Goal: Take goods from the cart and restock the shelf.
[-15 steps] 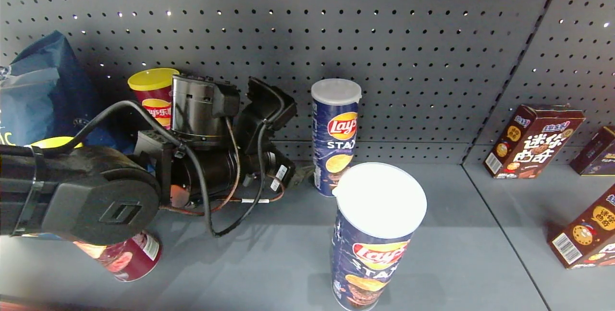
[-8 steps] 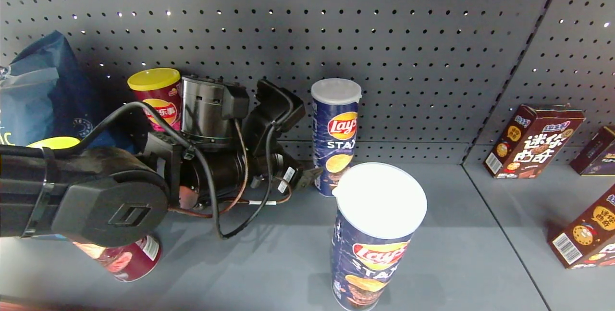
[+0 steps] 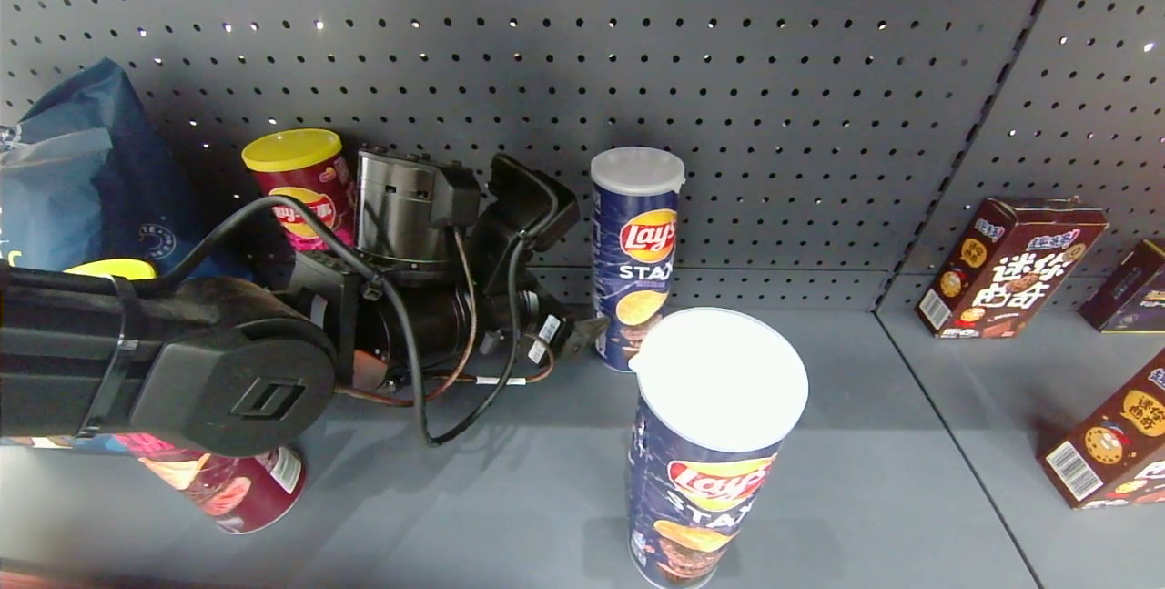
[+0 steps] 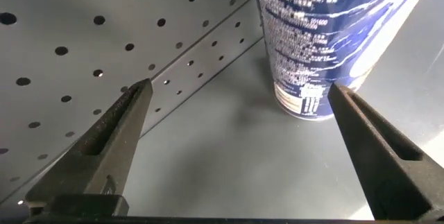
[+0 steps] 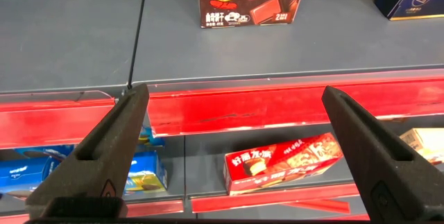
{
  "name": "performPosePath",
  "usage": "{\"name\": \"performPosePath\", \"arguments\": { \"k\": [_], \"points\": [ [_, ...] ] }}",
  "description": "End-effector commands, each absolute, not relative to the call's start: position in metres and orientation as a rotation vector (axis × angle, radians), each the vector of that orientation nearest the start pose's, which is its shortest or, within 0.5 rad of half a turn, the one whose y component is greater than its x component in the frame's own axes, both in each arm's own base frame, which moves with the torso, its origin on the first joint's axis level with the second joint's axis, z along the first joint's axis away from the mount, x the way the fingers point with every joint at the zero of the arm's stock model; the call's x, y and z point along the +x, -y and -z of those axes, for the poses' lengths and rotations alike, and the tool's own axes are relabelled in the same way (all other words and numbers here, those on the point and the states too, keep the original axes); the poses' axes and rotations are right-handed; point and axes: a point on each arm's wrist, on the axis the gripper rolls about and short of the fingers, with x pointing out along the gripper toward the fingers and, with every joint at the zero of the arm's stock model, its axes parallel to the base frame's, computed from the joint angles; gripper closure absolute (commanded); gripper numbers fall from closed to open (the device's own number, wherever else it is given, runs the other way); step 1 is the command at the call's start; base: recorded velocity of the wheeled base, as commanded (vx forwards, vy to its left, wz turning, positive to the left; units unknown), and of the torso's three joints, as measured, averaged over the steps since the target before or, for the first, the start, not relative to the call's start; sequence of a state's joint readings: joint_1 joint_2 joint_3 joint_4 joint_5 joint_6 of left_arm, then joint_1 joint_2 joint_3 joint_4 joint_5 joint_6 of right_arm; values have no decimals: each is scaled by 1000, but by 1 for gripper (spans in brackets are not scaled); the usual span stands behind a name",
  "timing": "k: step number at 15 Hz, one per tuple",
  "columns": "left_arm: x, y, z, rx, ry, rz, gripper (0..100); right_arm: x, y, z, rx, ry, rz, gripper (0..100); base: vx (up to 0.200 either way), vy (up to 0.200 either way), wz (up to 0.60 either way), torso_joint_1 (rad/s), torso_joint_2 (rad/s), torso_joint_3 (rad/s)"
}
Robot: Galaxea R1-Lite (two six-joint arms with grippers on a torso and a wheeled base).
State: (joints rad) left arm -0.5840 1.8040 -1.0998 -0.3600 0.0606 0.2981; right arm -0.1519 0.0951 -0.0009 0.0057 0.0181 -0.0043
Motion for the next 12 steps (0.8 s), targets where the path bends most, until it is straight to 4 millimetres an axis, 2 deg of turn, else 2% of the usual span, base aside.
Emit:
{"name": "performPosePath", "arguments": {
  "k": [1,12],
  "points": [
    [293,189,-201,398,-255,557,0,-15,-3,-77,4,-103,133,0,0,0,0,0,0,0],
    [291,180,-209,388,-222,535,0,-15,-3,-77,4,-103,133,0,0,0,0,0,0,0]
  ]
}}
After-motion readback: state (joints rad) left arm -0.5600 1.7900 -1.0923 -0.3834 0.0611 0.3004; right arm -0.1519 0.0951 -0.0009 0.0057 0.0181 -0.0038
